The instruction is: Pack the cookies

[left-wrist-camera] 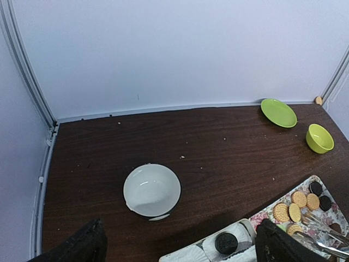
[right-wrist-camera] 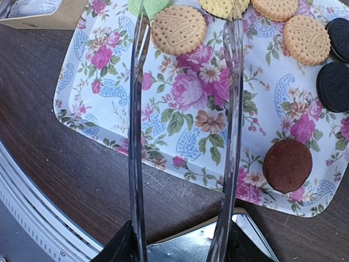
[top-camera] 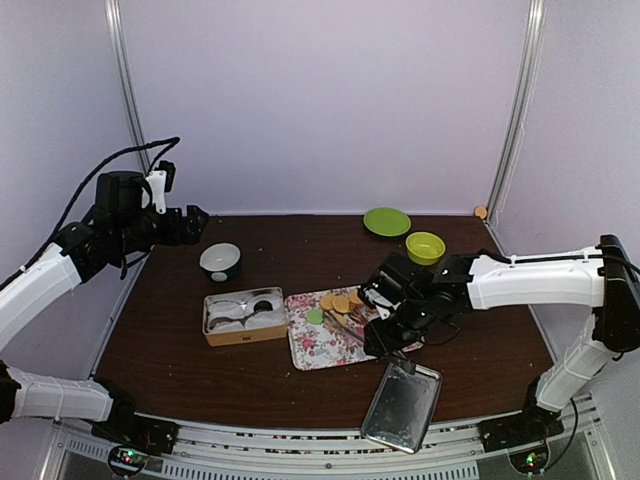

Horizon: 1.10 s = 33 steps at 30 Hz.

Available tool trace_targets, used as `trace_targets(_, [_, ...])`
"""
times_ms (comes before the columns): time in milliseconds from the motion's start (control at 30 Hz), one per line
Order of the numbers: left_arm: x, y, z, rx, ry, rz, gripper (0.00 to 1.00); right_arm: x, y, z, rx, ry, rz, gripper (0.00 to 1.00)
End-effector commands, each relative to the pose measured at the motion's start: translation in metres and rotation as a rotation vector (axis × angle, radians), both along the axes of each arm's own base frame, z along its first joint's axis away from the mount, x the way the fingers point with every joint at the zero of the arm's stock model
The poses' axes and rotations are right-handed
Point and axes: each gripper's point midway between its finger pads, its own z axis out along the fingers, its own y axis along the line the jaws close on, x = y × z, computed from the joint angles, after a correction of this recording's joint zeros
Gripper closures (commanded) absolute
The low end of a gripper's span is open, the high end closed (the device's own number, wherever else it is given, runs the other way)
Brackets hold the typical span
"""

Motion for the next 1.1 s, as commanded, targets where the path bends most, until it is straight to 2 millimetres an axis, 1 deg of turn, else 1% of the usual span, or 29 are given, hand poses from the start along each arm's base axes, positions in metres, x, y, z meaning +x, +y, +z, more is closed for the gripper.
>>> trace_targets(0, [0.002,-0.002,0.026,-0.043,-0.070,-0.006,0.03,0.009,0.013,0.015,0.051,-0.023,-0.007,0.50])
trace_targets(200, [0.002,-0.002,0.027,-0.045,-0.071,-0.008,0.03,0.011,0.015,0.025,0.064,-0.039,-0.009,0.49])
trace_targets(533, [0.002,-0.003,0.027,-0.047,-0.069,-0.011,0.03,0.011,0.007,0.012,-0.005,-0.024,-0.016,0.50])
trace_targets(867, [0.001,-0.003,0.028,-0.051,-0.072,-0.013,0.03,0.012,0.010,0.010,-0.005,-0.018,-0.012,0.50])
trace_targets(1067, [0.001,-0.003,0.028,-0.051,-0.071,-0.012,0.03,0.013,0.015,0.009,-0.012,-0.020,-0.004,0.54])
